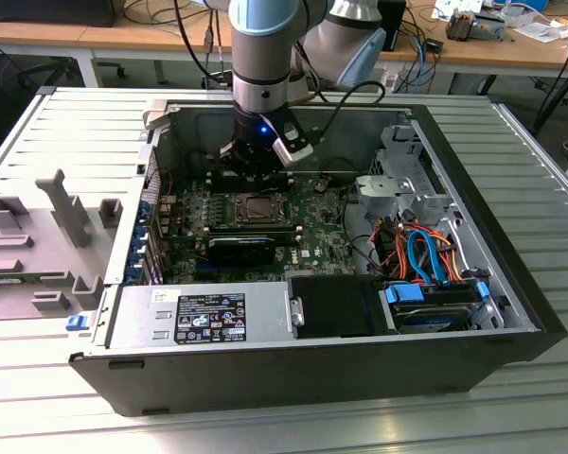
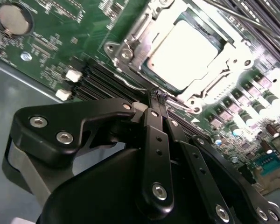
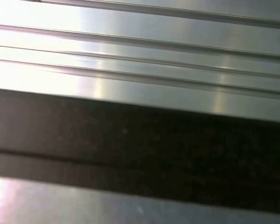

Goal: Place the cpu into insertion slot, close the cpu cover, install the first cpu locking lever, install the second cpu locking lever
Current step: 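Install the first cpu locking lever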

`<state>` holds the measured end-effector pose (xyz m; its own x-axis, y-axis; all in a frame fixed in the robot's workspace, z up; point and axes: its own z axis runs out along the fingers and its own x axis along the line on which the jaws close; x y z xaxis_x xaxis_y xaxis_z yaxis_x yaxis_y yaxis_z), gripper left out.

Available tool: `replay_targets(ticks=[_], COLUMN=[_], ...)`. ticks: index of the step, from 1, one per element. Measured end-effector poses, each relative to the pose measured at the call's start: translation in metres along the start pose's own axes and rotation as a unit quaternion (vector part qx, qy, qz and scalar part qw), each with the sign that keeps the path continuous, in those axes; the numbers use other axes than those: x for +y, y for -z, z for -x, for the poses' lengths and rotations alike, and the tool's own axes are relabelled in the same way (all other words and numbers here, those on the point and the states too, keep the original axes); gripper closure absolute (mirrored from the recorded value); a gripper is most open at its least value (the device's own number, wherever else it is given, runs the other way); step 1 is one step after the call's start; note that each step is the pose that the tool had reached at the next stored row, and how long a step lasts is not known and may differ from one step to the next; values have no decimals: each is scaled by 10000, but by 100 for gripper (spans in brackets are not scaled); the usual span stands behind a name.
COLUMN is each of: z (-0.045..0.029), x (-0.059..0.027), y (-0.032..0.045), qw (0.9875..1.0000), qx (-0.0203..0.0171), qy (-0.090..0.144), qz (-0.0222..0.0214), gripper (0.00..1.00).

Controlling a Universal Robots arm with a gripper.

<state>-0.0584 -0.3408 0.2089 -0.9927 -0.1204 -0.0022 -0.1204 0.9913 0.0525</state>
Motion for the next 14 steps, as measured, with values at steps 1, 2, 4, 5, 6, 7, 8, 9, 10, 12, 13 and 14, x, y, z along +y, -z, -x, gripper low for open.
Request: replay_targets(ticks=[1, 2, 4, 5, 6, 7, 8, 9, 10, 12, 13, 14], z=[16, 35, 68, 86, 96, 103, 110, 114, 115, 116, 117, 117], x=[-1, -3, -6, -7, -8, -8, -8, -9, -9, -9, -10, -11], y=[0, -1, -7, -13, -18, -21, -24, -27, -27, -29, -29, -30], qw=[10000, 10000, 10000, 10000, 10000, 10000, 10000, 10000, 10000, 10000, 10000, 10000], qx=[2, 3, 6, 9, 10, 11, 11, 11, 10, 10, 10, 10], qy=[0, 1, 1, 2, 3, 3, 4, 6, 6, 6, 7, 7], qz=[0, 0, 1, 1, 0, 0, 1, 1, 1, 1, 2, 2], gripper=[89, 89, 89, 89, 89, 89, 89, 89, 89, 89, 89, 89])
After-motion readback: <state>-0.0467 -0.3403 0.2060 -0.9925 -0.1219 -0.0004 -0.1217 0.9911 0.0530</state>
